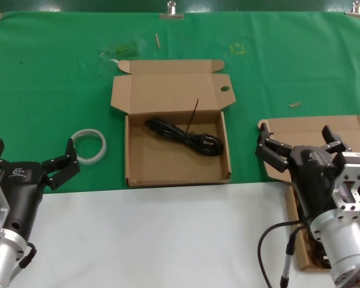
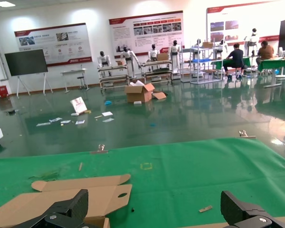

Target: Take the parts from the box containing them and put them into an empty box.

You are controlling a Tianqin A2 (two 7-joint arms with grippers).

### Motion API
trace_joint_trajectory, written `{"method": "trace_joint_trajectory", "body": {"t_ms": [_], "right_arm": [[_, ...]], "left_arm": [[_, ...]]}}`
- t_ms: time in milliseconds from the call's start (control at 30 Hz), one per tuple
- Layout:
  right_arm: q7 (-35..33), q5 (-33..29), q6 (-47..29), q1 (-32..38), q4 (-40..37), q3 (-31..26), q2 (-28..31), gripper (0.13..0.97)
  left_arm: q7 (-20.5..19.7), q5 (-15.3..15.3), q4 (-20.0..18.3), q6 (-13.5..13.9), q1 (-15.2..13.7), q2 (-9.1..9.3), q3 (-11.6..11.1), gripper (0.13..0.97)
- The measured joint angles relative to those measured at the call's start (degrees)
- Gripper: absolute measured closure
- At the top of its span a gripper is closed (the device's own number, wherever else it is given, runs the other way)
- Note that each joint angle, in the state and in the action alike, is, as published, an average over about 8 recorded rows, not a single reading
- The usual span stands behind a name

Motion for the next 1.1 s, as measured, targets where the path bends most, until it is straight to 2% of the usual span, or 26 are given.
{"method": "trace_joint_trajectory", "body": {"t_ms": [1100], "right_arm": [[0.0,0.0,0.0,0.0,0.0,0.0,0.0,0.129]], "left_arm": [[0.0,0.0,0.0,0.0,0.0,0.0,0.0,0.132]]}}
